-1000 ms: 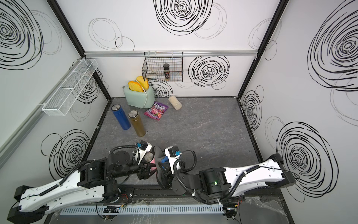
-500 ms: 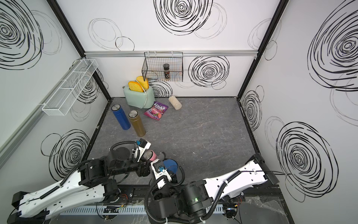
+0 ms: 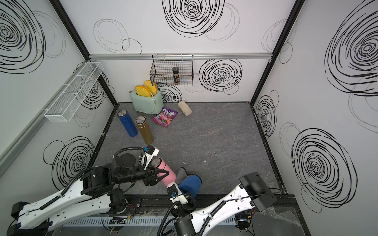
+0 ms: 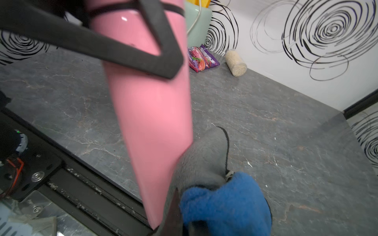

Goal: Wipe the surface of the thermos
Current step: Wipe the dirt from the surface of the thermos.

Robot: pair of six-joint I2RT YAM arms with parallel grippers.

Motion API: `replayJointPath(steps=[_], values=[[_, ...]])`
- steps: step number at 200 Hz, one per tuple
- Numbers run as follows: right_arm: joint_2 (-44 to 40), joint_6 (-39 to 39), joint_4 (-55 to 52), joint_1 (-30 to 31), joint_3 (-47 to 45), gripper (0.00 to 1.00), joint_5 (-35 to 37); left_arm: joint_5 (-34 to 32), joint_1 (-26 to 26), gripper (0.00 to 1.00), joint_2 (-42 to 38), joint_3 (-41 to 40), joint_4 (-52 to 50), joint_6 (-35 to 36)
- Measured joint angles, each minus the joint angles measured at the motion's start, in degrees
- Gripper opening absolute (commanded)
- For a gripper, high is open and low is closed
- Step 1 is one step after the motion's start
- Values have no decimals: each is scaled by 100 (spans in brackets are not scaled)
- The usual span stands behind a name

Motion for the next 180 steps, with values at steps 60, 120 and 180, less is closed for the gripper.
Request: replayJointPath(steps=[60, 120, 180], values=[[-74, -1078, -33, -490, 1613, 0, 599, 96, 0, 0, 455, 234, 9, -42], [-2675, -2245, 2745, -1128, -2603, 0, -935, 179, 22, 0, 638, 247, 48, -39], [-2542, -4177, 3668, -1172, -566, 0, -1132, 254, 39, 0, 1294, 837, 9, 96]])
